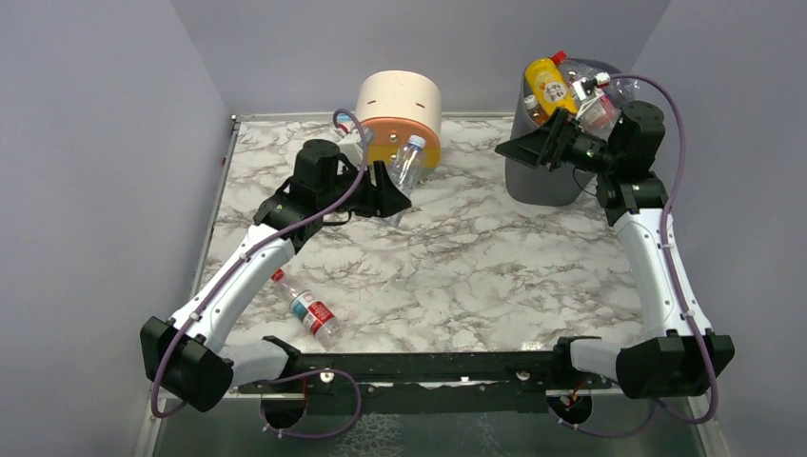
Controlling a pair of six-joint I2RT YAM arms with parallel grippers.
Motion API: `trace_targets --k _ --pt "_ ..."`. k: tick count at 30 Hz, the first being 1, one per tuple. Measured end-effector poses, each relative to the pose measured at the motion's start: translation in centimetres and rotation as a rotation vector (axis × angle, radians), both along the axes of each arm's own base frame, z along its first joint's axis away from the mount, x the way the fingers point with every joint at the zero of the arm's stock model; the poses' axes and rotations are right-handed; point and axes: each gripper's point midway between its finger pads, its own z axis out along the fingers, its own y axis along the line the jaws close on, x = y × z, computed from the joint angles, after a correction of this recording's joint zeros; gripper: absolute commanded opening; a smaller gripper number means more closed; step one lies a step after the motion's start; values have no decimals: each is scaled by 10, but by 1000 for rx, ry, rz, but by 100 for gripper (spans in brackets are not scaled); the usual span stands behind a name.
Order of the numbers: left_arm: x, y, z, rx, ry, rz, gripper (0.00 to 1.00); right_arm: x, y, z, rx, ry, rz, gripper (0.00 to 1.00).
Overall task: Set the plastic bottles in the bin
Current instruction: Place the plastic bottle in the trash bin.
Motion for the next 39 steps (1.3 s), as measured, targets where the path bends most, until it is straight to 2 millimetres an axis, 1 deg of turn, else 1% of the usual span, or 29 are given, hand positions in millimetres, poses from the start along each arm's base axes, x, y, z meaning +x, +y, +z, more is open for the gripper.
trace_targets --k 3,6,9,13,16,19,24,28,33,37,39 --pt "-14 -27 14 -79 -26 -118 57 5 7 -5 26 40 45 100" --pt "-22 -48 21 -137 -38 -202 57 11 13 -16 43 98 74 100" --pt "-26 -69 18 -165 -37 -274 57 13 19 -21 48 124 91 100" --pt "-31 -90 9 -184 -15 -340 57 7 30 -19 47 113 126 100" --pt "-34 -102 5 -197 -8 -374 57 2 44 -22 42 116 167 100" --pt "-34 -109 5 -214 -7 -384 57 5 55 -26 19 123 172 100" --pt "-32 -116 13 -245 -29 -393 57 11 57 -33 -41 118 121 100" --pt "-33 -121 22 -274 -54 -404 57 10 58 -39 -79 122 109 100" --pt "-34 -125 32 -305 -80 -414 57 9 60 -47 -85 138 112 86" --pt "-33 -129 28 -306 -68 -414 57 9 61 -48 -78 143 115 64" --pt "-32 -131 24 -304 -60 -416 59 8 62 -48 -77 143 119 47"
